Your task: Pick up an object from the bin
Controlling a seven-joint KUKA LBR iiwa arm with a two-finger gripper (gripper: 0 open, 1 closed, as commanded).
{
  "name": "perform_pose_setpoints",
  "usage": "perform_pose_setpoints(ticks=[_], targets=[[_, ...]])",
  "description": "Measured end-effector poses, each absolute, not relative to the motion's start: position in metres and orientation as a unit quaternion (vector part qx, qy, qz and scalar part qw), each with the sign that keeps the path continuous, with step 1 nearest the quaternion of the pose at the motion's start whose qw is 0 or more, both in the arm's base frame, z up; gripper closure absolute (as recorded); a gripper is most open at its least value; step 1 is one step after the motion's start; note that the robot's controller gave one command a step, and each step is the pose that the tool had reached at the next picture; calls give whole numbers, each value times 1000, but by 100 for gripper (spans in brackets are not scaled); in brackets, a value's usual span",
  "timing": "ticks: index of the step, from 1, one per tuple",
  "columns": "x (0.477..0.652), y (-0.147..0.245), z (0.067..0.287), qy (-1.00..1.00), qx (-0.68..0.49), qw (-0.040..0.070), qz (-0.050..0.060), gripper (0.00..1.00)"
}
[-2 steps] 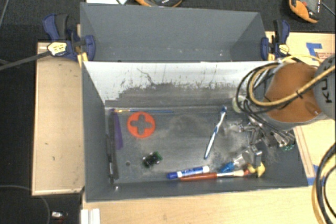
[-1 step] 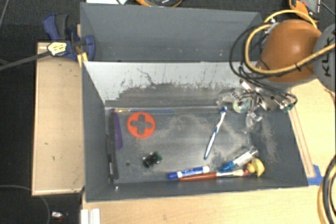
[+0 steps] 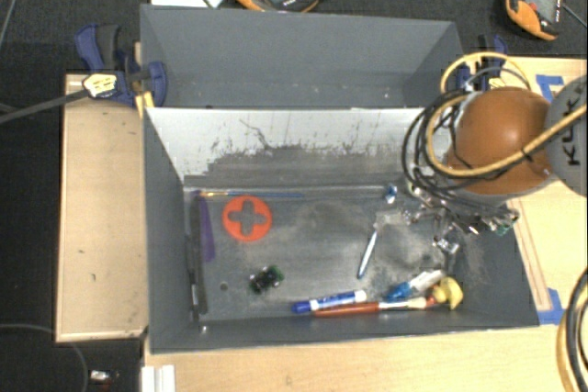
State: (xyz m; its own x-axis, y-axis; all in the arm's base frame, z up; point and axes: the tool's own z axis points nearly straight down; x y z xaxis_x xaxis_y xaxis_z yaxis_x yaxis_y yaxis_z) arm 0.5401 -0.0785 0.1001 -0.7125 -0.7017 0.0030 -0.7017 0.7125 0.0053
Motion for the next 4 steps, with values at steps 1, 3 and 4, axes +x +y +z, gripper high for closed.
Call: perform_pose_setpoints(ticks=[1,3,4], targets=[[592,-61,71,-875,485,-6,2,0],[578,-51,71,-872,489,0,-2,100],[578,-51,91,-873,487,0,-2,100]])
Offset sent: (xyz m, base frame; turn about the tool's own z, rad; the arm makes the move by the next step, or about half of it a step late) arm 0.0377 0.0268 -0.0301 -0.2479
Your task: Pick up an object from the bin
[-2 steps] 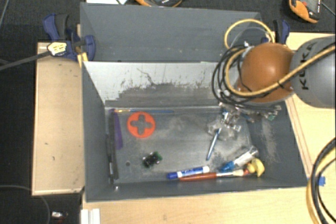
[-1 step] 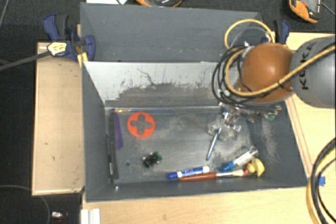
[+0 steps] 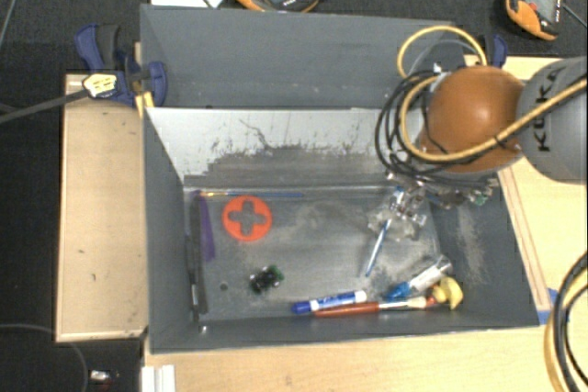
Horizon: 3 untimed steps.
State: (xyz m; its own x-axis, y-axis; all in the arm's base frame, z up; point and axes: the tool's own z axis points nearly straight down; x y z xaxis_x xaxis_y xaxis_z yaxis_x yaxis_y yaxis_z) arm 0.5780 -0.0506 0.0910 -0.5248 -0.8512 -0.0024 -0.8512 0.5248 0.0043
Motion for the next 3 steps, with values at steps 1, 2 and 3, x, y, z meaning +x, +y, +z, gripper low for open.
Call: perform_pose_setpoints(ticks=[1,2,3], targets=[[578,-50,119,-873,487,0,-3,100],[579,-50,136,-874,485,-3,-2,100],[577,-50,142,-875,485,1,-4,100]])
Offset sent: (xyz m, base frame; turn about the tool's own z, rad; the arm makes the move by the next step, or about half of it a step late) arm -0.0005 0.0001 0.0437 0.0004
